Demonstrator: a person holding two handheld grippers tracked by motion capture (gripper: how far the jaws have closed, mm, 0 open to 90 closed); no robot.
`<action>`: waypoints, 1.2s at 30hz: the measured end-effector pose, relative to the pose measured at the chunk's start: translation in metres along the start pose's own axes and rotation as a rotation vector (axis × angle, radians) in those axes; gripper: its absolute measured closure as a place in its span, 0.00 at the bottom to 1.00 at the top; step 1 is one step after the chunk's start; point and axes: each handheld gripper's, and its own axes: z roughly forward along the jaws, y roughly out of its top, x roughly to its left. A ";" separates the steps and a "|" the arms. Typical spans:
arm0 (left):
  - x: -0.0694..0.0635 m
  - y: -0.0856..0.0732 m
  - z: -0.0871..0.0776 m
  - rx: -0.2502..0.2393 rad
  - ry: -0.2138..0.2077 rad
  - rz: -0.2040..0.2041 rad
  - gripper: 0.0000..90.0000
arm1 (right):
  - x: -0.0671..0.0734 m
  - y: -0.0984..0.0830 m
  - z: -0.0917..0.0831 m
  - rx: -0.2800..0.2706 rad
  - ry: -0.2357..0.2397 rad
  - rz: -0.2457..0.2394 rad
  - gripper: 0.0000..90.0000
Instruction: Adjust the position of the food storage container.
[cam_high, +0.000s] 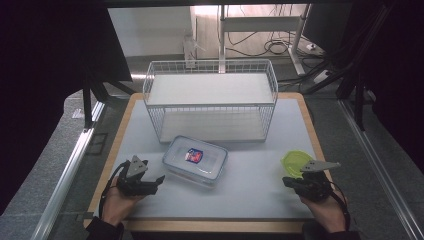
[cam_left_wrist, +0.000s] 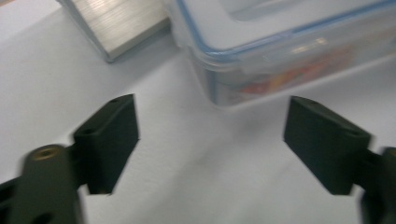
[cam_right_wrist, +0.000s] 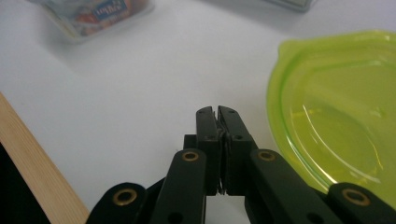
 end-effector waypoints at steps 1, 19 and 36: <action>0.004 0.001 0.001 -0.012 -0.013 -0.018 0.43 | 0.003 0.003 0.001 -0.014 0.007 -0.007 0.98; 0.035 0.034 0.049 -0.003 -0.070 -0.056 1.00 | 0.036 0.046 0.045 -0.073 0.051 0.005 0.98; -0.002 0.040 0.042 -0.005 -0.173 -0.025 1.00 | 0.045 0.062 0.079 -0.057 0.034 -0.011 0.96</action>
